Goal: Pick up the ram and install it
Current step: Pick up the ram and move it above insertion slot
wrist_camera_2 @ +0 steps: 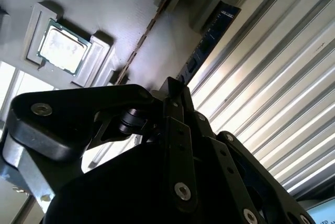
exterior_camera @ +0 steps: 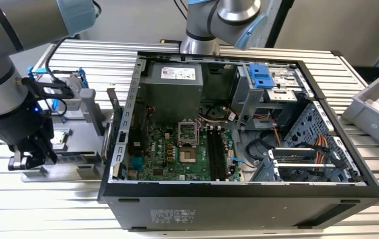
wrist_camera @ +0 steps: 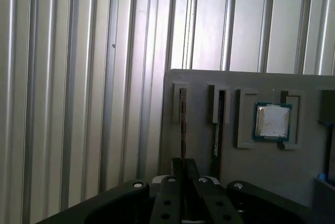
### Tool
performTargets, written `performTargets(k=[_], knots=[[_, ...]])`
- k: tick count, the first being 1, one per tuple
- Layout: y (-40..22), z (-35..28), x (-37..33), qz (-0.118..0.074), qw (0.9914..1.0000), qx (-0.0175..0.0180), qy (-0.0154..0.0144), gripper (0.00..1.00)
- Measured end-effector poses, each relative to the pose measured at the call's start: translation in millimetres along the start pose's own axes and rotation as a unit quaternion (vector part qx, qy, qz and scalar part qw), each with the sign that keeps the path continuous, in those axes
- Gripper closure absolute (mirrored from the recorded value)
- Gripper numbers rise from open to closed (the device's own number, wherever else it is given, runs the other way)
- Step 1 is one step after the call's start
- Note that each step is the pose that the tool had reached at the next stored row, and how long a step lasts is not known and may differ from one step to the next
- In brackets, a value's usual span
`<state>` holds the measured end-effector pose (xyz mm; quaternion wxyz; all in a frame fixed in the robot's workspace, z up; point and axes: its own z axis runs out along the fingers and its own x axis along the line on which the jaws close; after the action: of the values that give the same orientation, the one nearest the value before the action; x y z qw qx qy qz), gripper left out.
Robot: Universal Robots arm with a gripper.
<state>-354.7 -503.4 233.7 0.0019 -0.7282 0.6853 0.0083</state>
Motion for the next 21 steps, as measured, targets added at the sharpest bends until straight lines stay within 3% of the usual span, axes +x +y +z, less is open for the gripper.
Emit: performTargets(k=[21], knots=[[0.1,-9.9,-0.2,0.0,1.0,0.0001,0.0,1.0]])
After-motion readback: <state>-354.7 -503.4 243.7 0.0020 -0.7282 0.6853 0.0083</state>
